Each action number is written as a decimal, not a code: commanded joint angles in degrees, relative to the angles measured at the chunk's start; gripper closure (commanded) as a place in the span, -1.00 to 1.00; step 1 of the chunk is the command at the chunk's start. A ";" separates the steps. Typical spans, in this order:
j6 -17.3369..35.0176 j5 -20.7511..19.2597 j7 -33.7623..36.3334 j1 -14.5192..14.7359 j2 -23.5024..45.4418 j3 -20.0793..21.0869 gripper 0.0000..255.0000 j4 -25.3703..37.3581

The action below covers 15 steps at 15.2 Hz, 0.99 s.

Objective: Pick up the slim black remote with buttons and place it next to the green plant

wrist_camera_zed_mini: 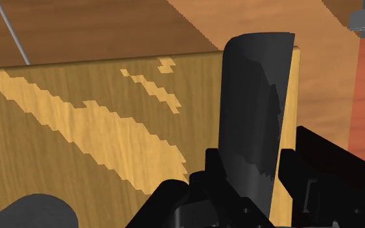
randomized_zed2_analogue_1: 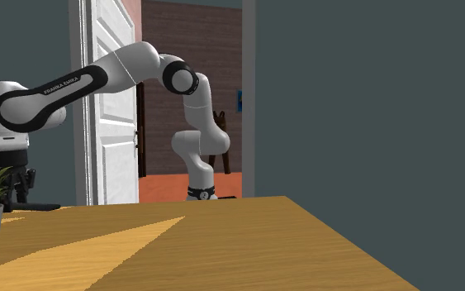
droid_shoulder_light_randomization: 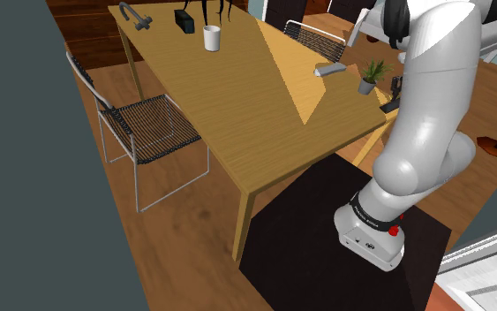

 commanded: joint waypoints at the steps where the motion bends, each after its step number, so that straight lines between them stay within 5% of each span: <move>1: 0.10 0.07 -0.03 -0.03 0.04 0.06 1.00 -0.05; 5: 0.10 0.07 -0.03 -0.03 0.04 0.06 1.00 -0.05; 6: 0.11 0.07 -0.04 -0.03 0.04 0.06 -1.00 -0.06; 11: 0.11 0.07 -0.04 -0.03 0.04 0.06 -1.00 -0.06; 15: -5.37 -3.84 2.40 2.83 -3.42 -3.68 -1.00 2.97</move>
